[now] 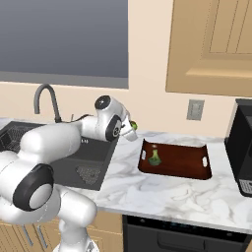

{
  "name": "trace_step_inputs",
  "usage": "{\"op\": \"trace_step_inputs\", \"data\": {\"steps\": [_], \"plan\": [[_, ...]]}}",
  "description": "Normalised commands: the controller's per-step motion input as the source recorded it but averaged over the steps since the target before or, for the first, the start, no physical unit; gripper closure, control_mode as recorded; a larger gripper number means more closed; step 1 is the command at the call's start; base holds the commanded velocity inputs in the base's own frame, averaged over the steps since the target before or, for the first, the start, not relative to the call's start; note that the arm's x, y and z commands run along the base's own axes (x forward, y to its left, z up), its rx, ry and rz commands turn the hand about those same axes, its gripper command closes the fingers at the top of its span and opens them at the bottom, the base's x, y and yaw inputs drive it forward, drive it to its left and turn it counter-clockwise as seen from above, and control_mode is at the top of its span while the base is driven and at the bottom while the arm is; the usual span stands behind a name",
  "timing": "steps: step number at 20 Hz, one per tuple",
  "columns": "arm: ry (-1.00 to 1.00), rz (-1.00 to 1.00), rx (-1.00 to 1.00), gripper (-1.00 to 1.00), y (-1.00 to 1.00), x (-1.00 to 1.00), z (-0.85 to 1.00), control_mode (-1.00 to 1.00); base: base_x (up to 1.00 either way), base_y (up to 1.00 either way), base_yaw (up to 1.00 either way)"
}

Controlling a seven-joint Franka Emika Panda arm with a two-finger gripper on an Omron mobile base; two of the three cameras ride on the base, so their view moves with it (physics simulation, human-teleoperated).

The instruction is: Pick up all produce items and place them in the sink. Turn on the sink faucet to wash them. Then turn the sink off and put them in the tray.

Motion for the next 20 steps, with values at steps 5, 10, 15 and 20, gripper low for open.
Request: {"op": "trace_step_inputs", "data": {"steps": [5,10,15,20], "plan": [[0.0,-0.11,0.0,1.0,-0.47,0.0,0.0,-1.0,0.0,0.0,0.0],[0.0,-0.11,0.0,1.0,-0.46,0.0,0.0,-1.0,0.0,0.0,0.0],[0.0,-0.11,0.0,1.0,-0.44,-0.03,0.0,-1.0,0.0,0.0,0.0],[0.0,-0.11,0.03,1.0,-0.46,-0.07,0.0,-1.0,0.0,0.0,0.0]]}}
